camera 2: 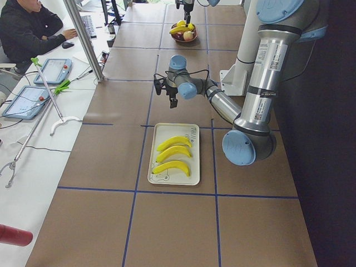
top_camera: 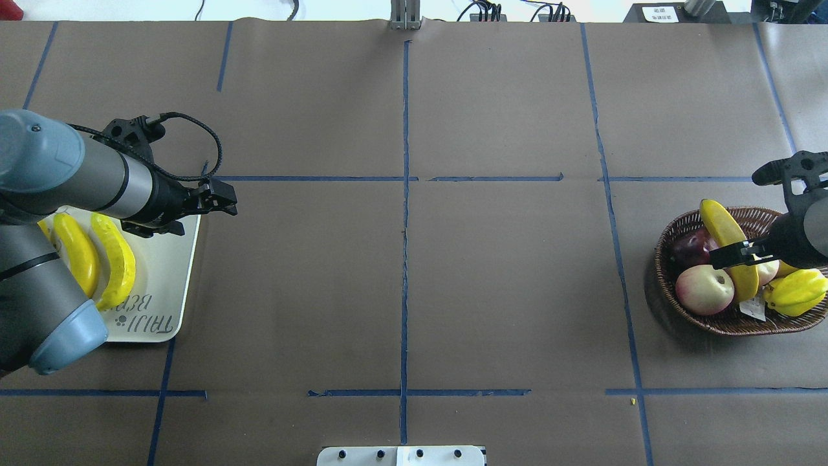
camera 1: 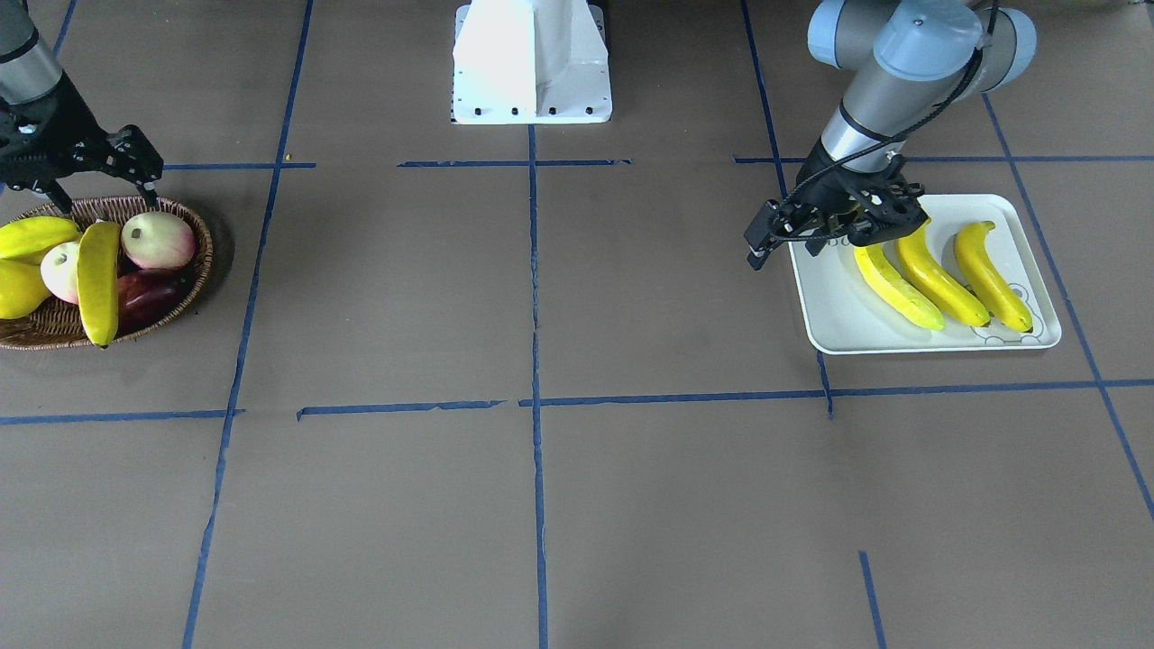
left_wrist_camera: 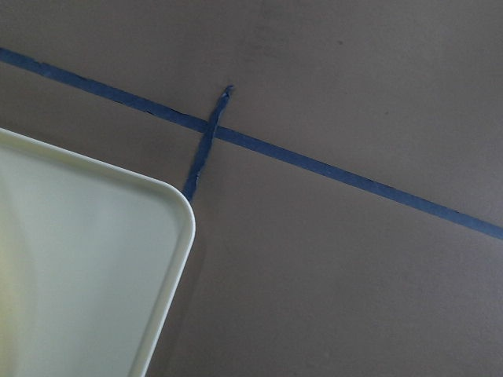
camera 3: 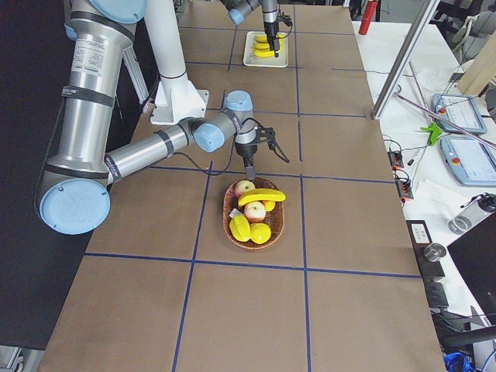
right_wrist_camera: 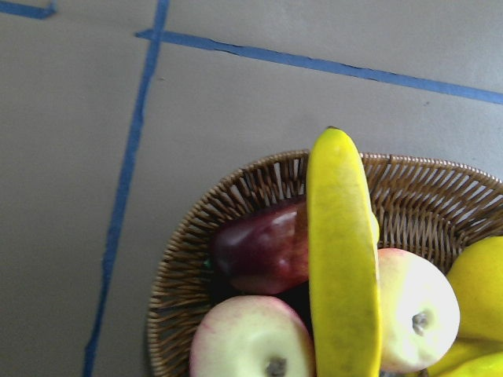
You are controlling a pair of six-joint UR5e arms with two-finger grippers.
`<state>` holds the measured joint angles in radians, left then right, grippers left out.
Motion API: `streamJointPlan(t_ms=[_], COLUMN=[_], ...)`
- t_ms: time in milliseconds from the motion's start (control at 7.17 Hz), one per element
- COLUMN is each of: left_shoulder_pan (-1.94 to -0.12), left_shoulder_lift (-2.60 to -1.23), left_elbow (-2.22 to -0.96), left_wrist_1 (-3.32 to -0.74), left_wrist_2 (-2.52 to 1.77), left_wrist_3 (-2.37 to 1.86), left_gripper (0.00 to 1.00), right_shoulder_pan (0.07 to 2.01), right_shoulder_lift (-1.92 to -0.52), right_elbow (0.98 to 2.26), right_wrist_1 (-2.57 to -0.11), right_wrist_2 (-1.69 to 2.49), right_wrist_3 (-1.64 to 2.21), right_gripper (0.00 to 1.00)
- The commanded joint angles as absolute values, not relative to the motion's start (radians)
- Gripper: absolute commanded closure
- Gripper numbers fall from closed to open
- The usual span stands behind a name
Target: Transfer all bananas from basket to plate
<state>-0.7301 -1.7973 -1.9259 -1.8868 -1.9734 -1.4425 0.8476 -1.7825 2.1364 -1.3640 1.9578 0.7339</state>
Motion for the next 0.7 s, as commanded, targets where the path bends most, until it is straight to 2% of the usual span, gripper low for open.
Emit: streamJointPlan(t_ms=[0,279,418,558], left_shoulder_pan=[-0.719,-0.715,-0.715,-0.715], left_shoulder_lift=[-1.807,-1.807,-1.807,-1.807], left_elbow=[-1.925,-1.924,-1.924,-1.924], left_wrist_1=[-1.885,-1.887,-1.887,-1.887], left_wrist_2=[-1.973,-1.973,-1.973,-1.973], left_wrist_3=[-1.447,-1.447,-1.447,-1.447], left_gripper=[0.0,0.0,0.0,0.0], right_shoulder_pan=[0.856,0.853,0.853,0.853], right_shoulder_lift=[-1.775,-1.772,-1.772,-1.772], right_elbow=[2.051,2.013,2.011,2.011], right_wrist_1=[-1.364,-1.364,-1.365,-1.365], right_wrist_2=[1.956,1.954,1.956,1.957], right_wrist_3=[0.706,0.704,0.704,0.704], right_gripper=[0.0,0.01,0.06,0.16])
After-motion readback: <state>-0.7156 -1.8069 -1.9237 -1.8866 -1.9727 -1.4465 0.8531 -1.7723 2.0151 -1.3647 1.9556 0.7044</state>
